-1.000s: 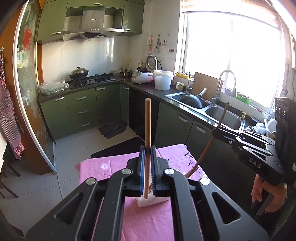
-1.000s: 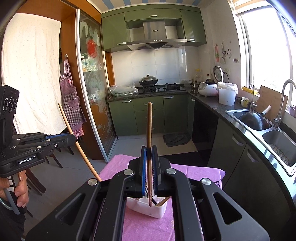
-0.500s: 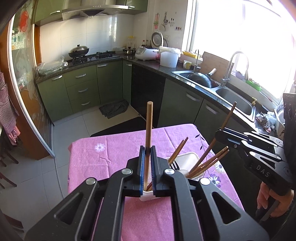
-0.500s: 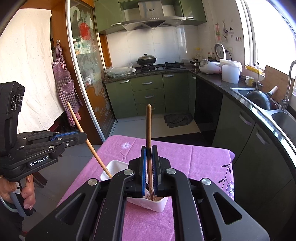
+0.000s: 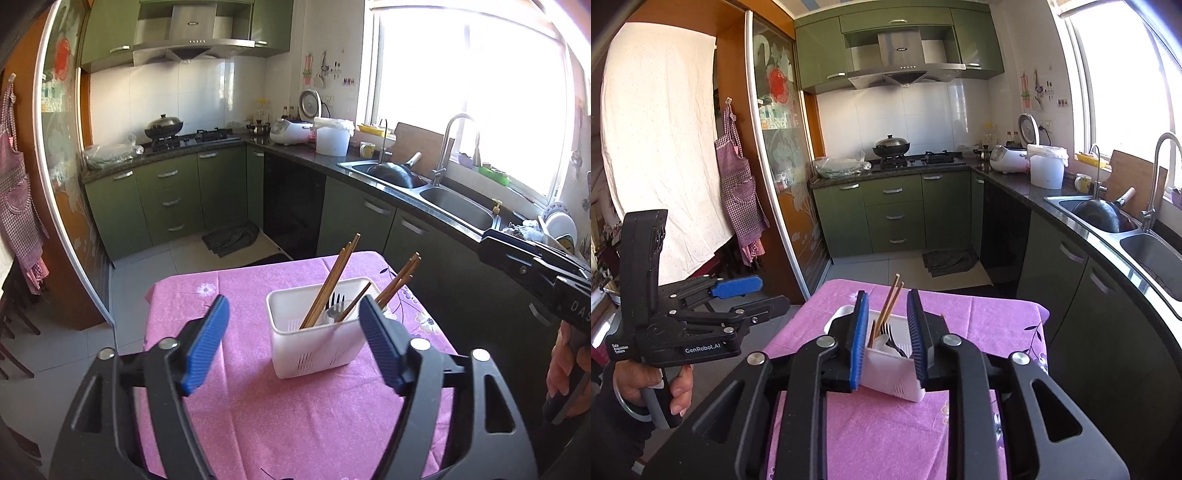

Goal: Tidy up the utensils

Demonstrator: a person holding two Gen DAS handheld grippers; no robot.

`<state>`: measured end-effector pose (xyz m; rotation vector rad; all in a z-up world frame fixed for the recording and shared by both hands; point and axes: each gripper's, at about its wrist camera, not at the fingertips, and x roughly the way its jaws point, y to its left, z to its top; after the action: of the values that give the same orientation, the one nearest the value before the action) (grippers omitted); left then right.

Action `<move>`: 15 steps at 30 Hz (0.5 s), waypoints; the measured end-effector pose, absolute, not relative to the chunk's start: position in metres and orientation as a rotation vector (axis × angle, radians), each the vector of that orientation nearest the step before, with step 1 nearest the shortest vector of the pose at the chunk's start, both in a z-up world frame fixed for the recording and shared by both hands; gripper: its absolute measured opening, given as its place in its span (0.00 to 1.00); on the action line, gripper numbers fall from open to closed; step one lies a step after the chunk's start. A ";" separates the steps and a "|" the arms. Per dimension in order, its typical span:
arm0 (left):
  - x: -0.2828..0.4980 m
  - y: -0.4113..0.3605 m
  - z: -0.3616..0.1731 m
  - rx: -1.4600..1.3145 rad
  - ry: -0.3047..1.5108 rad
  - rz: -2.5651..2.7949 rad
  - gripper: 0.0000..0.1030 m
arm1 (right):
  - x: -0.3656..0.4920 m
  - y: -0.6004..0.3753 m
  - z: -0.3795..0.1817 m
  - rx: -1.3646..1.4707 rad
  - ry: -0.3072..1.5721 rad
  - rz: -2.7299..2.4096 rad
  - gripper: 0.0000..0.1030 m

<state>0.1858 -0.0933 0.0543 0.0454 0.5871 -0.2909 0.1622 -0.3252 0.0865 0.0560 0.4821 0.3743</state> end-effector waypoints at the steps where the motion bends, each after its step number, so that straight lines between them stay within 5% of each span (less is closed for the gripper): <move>1: 0.174 -0.090 0.051 0.043 0.575 -0.287 0.92 | 0.151 -0.329 0.080 0.058 0.481 0.366 0.36; 8: 0.100 -0.067 0.010 0.021 0.558 -0.230 0.94 | 0.068 -0.345 0.016 0.057 0.460 0.304 0.87; 15: 0.049 -0.049 -0.002 -0.050 0.529 -0.215 0.94 | 0.000 -0.342 -0.007 0.069 0.361 0.260 0.95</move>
<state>0.0492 -0.0492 -0.0018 -0.0504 0.5289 -0.2150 -0.0002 -0.3419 -0.0068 0.0690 0.3605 0.2599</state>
